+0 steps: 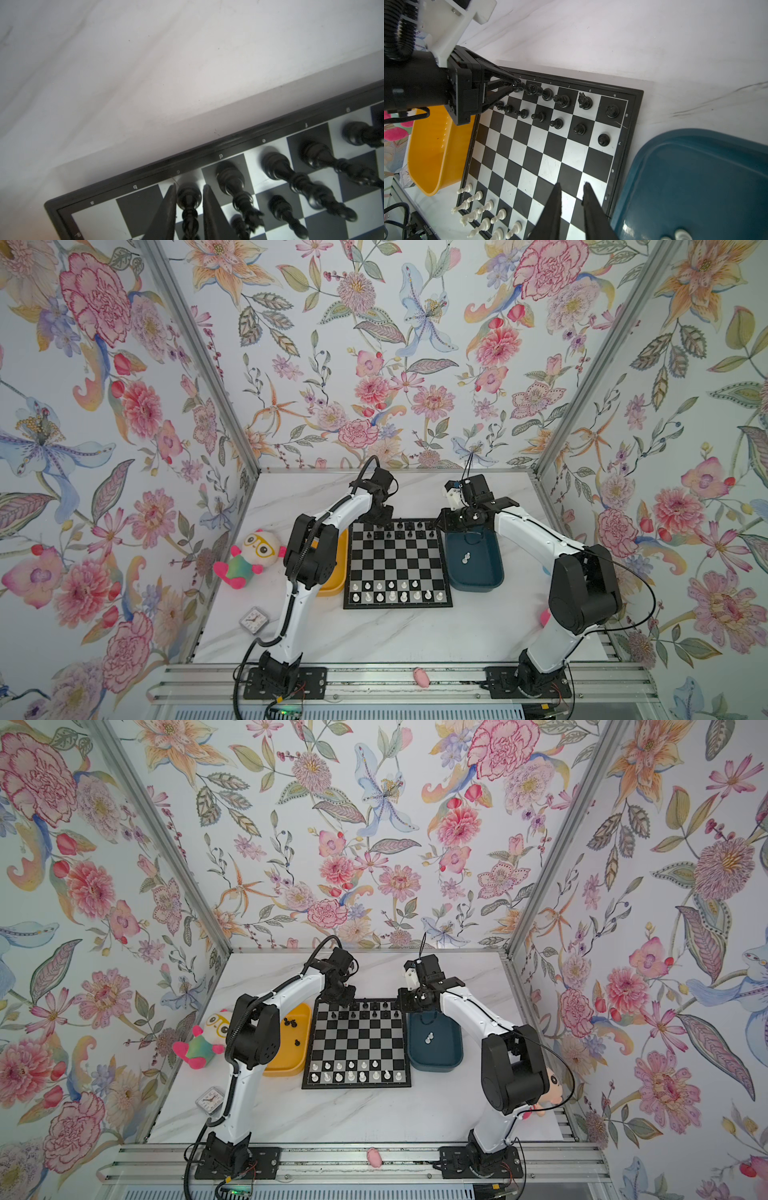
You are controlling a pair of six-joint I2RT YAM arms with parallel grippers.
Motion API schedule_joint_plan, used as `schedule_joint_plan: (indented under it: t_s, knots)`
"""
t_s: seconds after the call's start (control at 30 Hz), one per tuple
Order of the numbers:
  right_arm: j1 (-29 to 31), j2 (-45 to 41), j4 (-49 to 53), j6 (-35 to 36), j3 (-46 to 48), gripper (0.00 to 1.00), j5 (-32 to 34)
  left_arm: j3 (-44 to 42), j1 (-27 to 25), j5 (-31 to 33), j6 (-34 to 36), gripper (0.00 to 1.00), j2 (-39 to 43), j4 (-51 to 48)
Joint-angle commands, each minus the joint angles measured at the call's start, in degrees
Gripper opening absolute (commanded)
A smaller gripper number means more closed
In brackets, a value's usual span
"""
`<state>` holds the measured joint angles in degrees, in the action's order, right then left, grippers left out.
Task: Set up the chess pieces on the board
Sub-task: 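Open the left gripper to release the black pawn on the board, then swing the left gripper back over the yellow tray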
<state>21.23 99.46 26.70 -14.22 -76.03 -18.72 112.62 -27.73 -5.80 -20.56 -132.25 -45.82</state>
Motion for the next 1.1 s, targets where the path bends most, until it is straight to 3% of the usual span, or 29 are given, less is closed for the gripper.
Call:
schedule_joint_plan:
  t_s: [0.0,0.6,0.9,1.07]
  knots:
    - [-0.1,0.04,-0.77,-0.63,0.63,0.21,-0.62,-0.82,-0.58,-0.04,-0.18,0.26,-0.5,-0.92]
    - [0.04,-0.12,-0.77,-0.72,0.27,0.21,-0.77,2.28,-0.58,1.7,-0.05,0.27,3.42,-2.2]
    - [0.21,-0.58,-0.68,-0.85,0.43,0.21,-0.79,4.1,-0.59,3.77,0.16,0.27,11.19,-2.56]
    - [0.38,-0.93,-0.73,-0.76,0.05,0.21,-1.02,-3.73,-0.49,8.83,-0.44,0.27,20.98,-2.55]
